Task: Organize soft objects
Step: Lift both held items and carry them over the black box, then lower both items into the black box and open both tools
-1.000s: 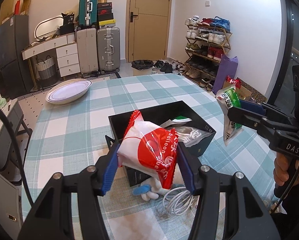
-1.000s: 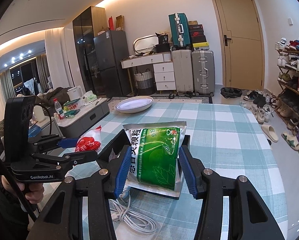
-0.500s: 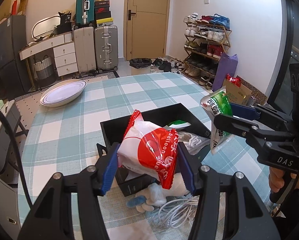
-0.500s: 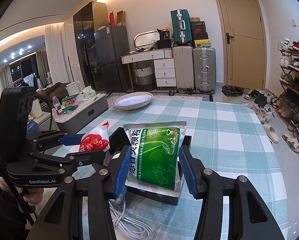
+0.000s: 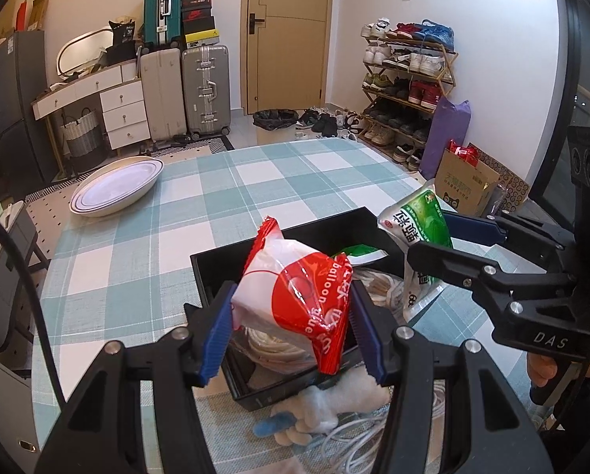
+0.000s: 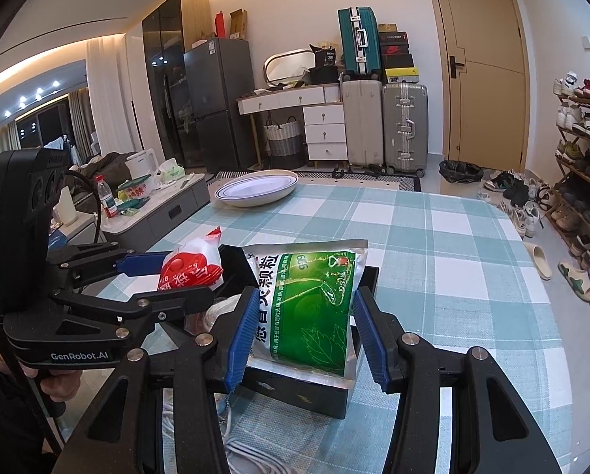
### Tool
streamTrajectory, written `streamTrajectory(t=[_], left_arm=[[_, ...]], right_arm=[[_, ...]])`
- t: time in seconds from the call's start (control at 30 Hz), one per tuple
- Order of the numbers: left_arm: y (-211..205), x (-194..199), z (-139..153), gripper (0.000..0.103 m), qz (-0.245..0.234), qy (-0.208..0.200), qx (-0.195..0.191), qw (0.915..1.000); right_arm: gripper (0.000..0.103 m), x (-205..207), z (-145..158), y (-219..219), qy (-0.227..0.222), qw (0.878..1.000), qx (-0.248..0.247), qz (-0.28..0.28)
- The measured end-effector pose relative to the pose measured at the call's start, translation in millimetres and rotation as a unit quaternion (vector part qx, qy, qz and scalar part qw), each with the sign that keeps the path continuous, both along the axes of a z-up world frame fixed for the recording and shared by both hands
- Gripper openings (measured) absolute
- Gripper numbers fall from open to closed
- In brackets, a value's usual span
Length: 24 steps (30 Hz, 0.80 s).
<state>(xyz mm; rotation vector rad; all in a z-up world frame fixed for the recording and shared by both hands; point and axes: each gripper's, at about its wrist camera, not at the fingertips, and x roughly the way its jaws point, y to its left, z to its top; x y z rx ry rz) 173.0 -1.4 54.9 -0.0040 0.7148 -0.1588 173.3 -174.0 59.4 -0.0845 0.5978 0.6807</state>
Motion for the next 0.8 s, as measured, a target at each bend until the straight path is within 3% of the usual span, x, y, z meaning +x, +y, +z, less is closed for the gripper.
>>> streamTrajectory(t=[0.8], left_arm=[[2.4, 30.5, -35.1, 0.055, -0.003, 0.035, 0.015, 0.9993]], right_arm=[[0.05, 32.6, -28.0, 20.1, 0.016, 0.999, -0.022, 0.021]])
